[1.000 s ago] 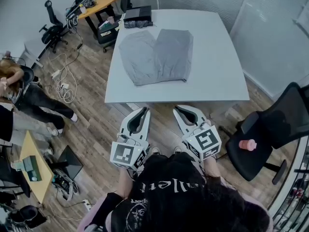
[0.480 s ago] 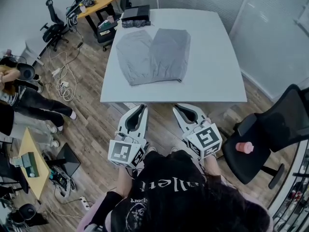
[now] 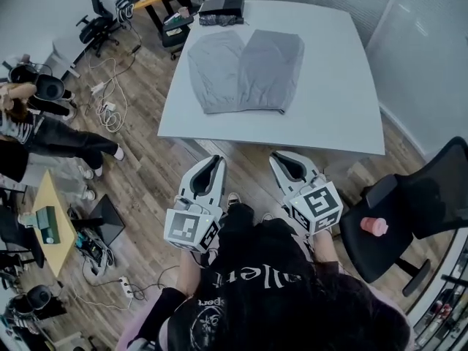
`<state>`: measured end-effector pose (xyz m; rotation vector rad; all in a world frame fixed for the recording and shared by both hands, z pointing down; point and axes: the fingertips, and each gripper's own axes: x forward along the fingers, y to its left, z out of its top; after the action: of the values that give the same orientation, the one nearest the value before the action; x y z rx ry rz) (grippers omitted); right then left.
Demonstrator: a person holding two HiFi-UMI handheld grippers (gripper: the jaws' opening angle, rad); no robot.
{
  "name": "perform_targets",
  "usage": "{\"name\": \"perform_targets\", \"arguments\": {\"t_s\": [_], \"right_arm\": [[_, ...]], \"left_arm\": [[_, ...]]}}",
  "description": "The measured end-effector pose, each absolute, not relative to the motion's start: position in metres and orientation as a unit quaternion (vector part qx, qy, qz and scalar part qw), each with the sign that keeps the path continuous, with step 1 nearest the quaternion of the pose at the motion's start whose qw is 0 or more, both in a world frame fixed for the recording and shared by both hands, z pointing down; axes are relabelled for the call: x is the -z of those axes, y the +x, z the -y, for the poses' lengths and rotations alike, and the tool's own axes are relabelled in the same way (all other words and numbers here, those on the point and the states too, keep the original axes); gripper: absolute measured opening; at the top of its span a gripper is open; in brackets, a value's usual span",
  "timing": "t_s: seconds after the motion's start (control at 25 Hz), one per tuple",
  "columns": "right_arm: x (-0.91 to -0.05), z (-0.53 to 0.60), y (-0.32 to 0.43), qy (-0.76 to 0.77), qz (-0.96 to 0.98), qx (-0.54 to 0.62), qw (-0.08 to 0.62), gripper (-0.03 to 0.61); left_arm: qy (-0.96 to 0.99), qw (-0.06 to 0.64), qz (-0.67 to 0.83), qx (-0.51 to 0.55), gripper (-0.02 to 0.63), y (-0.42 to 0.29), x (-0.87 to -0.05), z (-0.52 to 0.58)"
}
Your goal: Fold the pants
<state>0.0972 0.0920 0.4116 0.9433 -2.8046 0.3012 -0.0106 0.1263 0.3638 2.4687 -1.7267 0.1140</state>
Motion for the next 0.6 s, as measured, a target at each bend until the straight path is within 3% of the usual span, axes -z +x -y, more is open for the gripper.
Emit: {"name": "perform_targets", "arguments": {"t_s": [0.6], "right_arm": [[-0.433,-0.026,0.057,0.330,0.931,-0.115,0.105,0.032]], "left_arm": [[0.813,0.065,0.576,-0.058,0.049,-0.070,-0.387,-0.059]]}}
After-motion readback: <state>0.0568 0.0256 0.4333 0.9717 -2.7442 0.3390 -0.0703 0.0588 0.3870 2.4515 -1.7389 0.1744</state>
